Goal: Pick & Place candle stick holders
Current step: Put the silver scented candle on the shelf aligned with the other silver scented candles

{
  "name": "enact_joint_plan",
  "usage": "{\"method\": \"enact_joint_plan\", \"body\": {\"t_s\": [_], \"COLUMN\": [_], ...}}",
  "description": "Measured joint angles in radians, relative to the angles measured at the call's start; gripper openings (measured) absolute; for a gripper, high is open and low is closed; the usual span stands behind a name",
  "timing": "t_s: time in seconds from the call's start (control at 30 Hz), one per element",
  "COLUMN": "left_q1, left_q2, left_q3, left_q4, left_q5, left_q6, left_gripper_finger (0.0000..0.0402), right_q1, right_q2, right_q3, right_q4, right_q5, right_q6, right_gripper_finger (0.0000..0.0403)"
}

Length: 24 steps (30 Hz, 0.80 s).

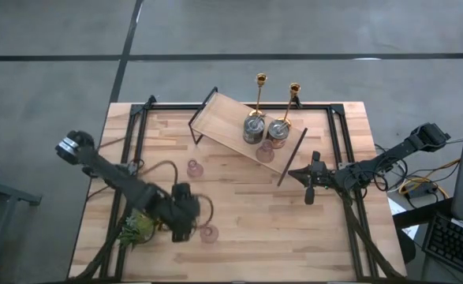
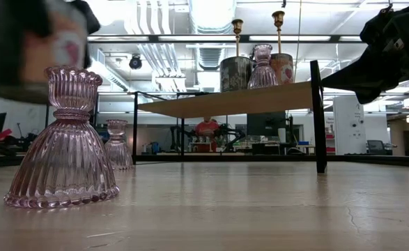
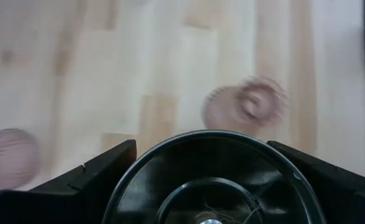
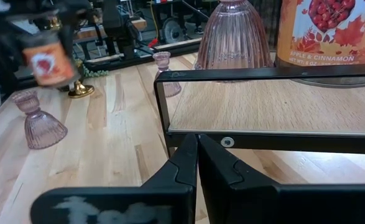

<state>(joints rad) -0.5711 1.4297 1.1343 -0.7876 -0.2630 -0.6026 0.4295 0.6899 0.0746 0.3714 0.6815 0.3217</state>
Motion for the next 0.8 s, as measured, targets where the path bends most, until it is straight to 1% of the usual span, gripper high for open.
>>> {"method": "enact_joint_plan", "body": {"t_s": [0.13, 0.33, 0.47, 0.57, 0.7, 0.8], "left_q1": [0.082, 0.214, 0.331, 0.421, 0.562, 0.666], "left_q2": [-0.076, -0.151, -0.157, -0.157, -0.157, -0.157], "left_q3": [0.0, 0.01, 0.044, 0.064, 0.096, 0.119], "left_q4": [-0.048, -0.04, -0.033, -0.037, -0.032, 0.02], "left_q5": [0.0, -0.03, -0.093, -0.098, -0.101, -0.108], "left_q6": [0.038, 0.127, 0.15, 0.147, 0.102, 0.108], "left_gripper_finger": [0.0346, 0.0346, 0.0346, 0.0346, 0.0346, 0.0346], "right_q1": [0.0, 0.0, 0.0, 0.0, 0.0, 0.0], "right_q2": [0.0, 0.0, 0.0, 0.0, 0.0, 0.0], "right_q3": [0.0, 0.0, 0.0, 0.0, 0.0, 0.0], "right_q4": [0.0, 0.0, 0.0, 0.0, 0.0, 0.0], "right_q5": [0.0, 0.0, 0.0, 0.0, 0.0, 0.0], "right_q6": [0.0, 0.0, 0.0, 0.0, 0.0, 0.0], "right_gripper_finger": [0.0008, 0.0008, 0.0008, 0.0008, 0.0008, 0.0008]}}
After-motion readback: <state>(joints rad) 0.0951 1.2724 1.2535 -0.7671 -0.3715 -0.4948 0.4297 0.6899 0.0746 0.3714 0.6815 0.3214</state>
